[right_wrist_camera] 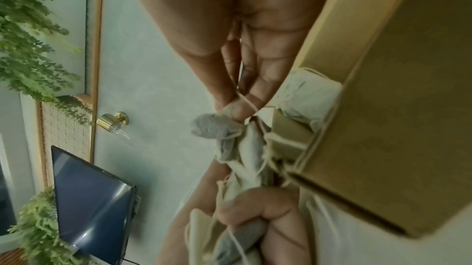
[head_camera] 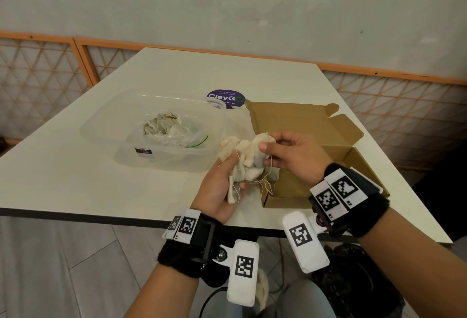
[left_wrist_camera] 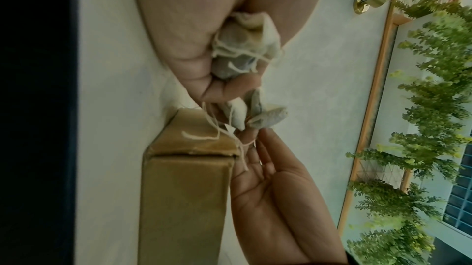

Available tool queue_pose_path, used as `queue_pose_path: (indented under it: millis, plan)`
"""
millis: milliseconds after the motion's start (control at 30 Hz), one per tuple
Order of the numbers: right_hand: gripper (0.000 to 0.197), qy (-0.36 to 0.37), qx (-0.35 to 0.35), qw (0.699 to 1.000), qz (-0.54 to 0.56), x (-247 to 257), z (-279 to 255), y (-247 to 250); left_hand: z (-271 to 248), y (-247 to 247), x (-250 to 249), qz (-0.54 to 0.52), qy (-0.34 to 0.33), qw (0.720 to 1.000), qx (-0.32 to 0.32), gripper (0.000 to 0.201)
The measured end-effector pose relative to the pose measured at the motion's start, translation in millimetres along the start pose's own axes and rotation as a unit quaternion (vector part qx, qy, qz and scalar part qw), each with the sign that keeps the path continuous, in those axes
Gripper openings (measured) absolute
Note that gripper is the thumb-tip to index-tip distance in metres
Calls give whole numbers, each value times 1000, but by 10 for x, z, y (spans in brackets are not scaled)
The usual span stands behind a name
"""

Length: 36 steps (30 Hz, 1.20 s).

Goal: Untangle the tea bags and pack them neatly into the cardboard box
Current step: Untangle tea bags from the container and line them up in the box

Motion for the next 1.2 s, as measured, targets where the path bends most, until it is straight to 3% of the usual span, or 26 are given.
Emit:
queue_pose_path:
  millis: [133, 333, 467, 533, 633, 700, 833, 967, 1067, 1200]
  plan:
    - [11, -1, 23, 1000, 12, -20, 6, -139, -21, -70, -27, 26, -14, 999, 31, 41]
    - [7, 35, 11, 995, -92, 157, -9, -19, -29, -25, -67, 16, -33, 999, 2, 38]
    - [6, 23, 140, 982, -123, 236, -161, -223, -61, -98, -91, 32, -55, 998, 26, 17]
    - [7, 27, 172, 968, -180, 208, -203, -324, -81, -123, -99, 53, -65, 996, 34, 20]
    - [6, 41, 150, 957, -244, 179, -152, -355, -82, -111, -105, 77, -77, 994, 24, 48]
    - [7, 23, 134, 962, -237, 142, -106, -326, -88, -112, -96, 79, -78, 994, 21, 51]
    - [12, 7, 100, 967, -234, 105, -25, -205, -82, -129, -82, 63, -70, 995, 43, 45]
    - [6, 10, 61, 981, -183, 100, 23, -73, -89, -99, -72, 21, -15, 1000, 15, 21]
    - [7, 8, 43, 992, -122, 85, 20, 2, -68, -20, -56, -19, 6, 1000, -14, 20]
    - [10, 19, 23, 996, -80, 124, -15, 69, -43, 9, -78, -32, -17, 999, -16, 22]
Point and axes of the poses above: each hand's wrist, its own z-axis towards the middle knuckle, its own y-axis out of the back of the hand, x = y × z, the point moved 9 cm from there along z, towards the middle knuckle, and after that the axes turned 4 degrees about z, right-handed, at the moved point
